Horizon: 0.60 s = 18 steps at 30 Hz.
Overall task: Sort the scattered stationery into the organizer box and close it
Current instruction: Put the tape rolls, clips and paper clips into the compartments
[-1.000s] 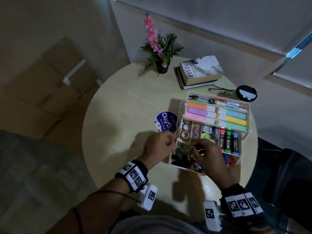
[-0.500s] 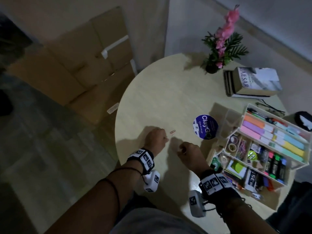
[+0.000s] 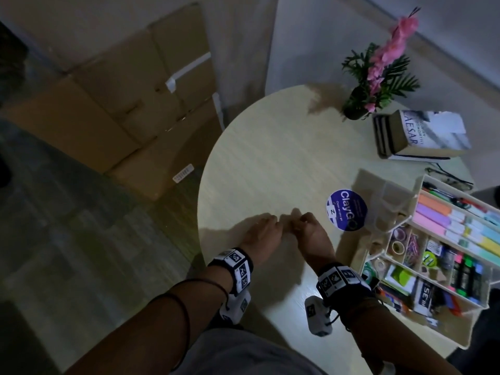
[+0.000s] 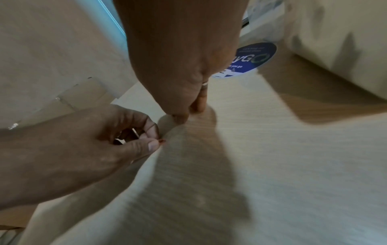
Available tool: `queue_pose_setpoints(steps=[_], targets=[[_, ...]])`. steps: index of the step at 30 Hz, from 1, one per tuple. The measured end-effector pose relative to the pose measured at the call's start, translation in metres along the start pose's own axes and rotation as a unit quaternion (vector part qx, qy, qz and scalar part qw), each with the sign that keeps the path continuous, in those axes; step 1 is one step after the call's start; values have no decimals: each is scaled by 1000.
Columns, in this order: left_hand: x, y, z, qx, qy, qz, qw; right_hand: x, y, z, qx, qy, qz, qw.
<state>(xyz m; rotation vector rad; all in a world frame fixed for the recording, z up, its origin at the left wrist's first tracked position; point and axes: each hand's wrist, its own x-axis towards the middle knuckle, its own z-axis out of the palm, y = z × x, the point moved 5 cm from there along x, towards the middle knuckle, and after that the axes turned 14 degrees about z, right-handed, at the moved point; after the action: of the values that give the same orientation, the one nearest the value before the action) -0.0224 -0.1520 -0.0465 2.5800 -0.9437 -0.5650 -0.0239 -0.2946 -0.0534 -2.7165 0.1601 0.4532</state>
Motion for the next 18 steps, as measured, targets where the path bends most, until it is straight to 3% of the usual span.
queue_pose_setpoints(steps=[6, 11, 18], targets=[[-1, -7, 7, -1, -22, 35, 999, 2, 0, 5, -29, 8, 39, 999], [-1, -11, 7, -49, -5, 31, 998, -1, -3, 0, 26, 52, 64, 996], [-2, -26, 5, -199, 35, 10, 979, -2, 2, 0, 93, 39, 123, 987]])
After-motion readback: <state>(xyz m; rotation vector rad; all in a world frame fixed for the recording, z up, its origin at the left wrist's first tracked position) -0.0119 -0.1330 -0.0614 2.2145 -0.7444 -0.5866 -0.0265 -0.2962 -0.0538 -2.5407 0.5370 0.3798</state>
